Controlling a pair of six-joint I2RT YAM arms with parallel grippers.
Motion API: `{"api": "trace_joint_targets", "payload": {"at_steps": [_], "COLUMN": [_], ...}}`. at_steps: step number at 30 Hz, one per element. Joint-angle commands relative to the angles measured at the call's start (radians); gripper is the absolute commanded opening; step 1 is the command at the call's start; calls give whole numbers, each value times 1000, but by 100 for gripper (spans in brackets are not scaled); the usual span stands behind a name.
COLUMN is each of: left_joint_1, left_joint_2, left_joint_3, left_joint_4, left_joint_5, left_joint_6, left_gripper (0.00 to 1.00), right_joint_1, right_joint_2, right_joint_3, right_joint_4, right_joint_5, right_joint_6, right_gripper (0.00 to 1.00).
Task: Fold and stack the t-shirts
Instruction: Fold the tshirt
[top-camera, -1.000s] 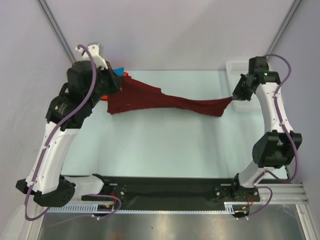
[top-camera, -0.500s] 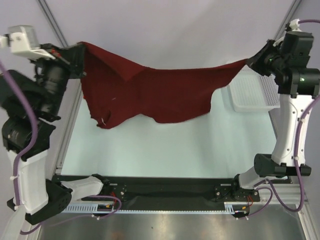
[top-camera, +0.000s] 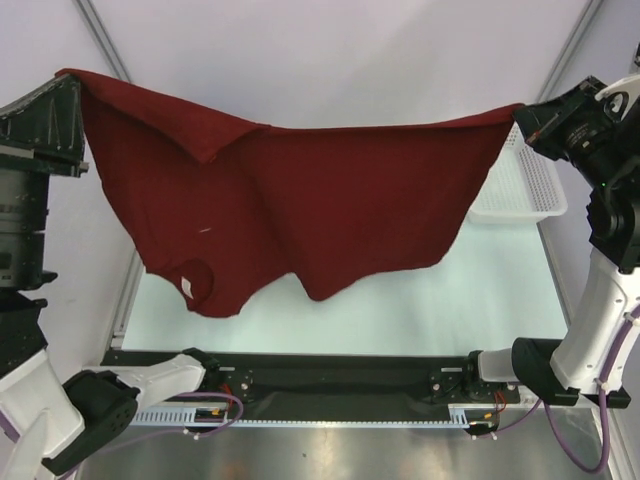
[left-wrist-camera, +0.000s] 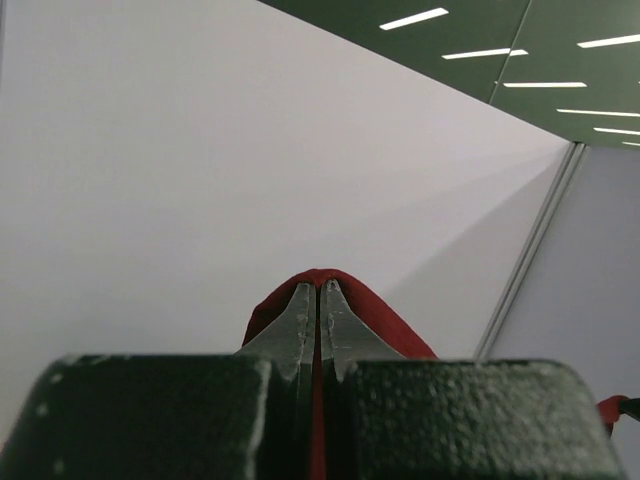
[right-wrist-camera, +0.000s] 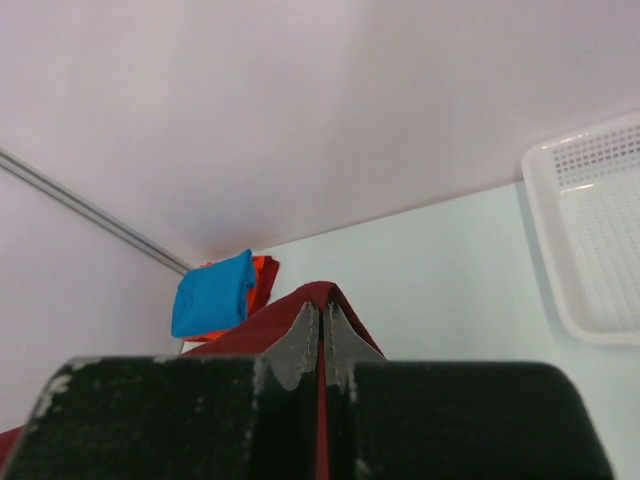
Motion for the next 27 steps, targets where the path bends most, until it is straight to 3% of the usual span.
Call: {"api": "trace_joint_targets", "payload": {"at_steps": [1, 5, 8, 10, 15, 17, 19, 23, 27], "left_joint_1": [3, 4, 79, 170, 375, 428, 471, 552, 580], "left_joint_2": [55, 165, 355, 488, 673, 766, 838, 882, 842], "left_joint_3": [-38, -52, 108, 213, 250, 288, 327, 362, 353], "left_joint_4": [92, 246, 297, 358, 587, 702, 806, 936, 958], "left_joint_5": [-32, -50, 14, 96, 252, 339, 358, 401, 425], "left_joint_6": [52, 125, 86, 17, -270, -435, -503, -721, -767], "left_gripper": [0, 0, 0, 0, 0, 0, 0, 0, 0], "right_joint_1": [-10, -16, -36, -44, -64, -74, -79, -84, -105], "right_joint_2": [52, 156, 281, 370, 504, 555, 581, 598, 550], "right_joint_3": [-39, -59, 27, 76, 128, 150, 185, 239, 208], "right_joint_4": [90, 169, 224, 261, 362, 397, 448, 512, 555], "right_joint_5": [-10, -23, -54, -71, -76, -85, -100, -119, -126], "right_joint_6": [33, 72, 126, 154, 205, 234, 274, 340, 386], "right_gripper": [0, 0, 0, 0, 0, 0, 0, 0, 0]}}
